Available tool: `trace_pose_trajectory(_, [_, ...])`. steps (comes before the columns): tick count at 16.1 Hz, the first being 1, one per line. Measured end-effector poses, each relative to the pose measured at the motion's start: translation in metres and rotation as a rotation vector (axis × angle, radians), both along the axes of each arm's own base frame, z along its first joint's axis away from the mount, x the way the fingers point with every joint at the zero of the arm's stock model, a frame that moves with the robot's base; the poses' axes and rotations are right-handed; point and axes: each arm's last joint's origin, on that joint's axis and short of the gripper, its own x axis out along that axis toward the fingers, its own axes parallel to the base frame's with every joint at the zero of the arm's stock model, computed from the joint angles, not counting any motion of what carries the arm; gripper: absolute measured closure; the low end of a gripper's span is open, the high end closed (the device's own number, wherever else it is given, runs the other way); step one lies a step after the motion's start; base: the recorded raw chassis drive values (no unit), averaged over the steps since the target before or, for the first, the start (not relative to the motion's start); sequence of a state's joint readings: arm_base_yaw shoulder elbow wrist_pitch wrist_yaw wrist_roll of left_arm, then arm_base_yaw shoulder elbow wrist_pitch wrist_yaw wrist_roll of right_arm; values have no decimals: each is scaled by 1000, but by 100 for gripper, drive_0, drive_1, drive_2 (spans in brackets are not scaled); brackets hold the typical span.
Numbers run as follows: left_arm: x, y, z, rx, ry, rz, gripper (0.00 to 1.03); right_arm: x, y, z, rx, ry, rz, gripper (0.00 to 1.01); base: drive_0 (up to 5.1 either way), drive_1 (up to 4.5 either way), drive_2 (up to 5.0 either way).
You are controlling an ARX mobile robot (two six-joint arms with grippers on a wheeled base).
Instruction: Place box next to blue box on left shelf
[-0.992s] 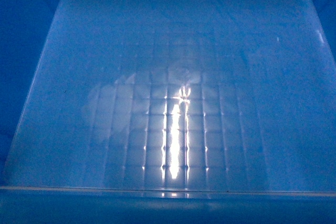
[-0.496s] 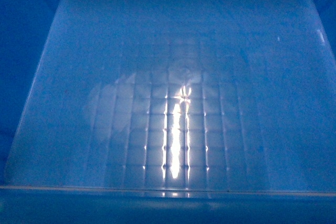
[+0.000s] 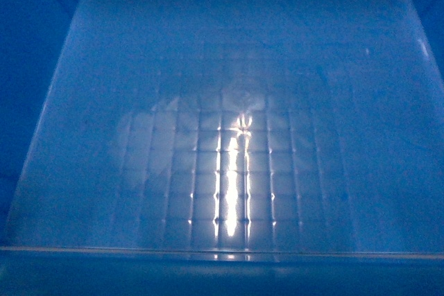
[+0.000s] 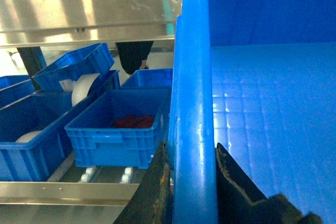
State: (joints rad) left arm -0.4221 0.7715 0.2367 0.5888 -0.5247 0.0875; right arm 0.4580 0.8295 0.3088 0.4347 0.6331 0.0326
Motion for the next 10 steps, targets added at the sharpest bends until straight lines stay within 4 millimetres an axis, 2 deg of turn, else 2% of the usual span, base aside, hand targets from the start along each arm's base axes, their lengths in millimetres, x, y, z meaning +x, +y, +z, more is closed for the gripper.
trace_pose_trajectory(10, [0, 0, 0, 0, -1, 0, 87, 0, 0, 0, 0, -1, 0, 86, 0, 0, 0])
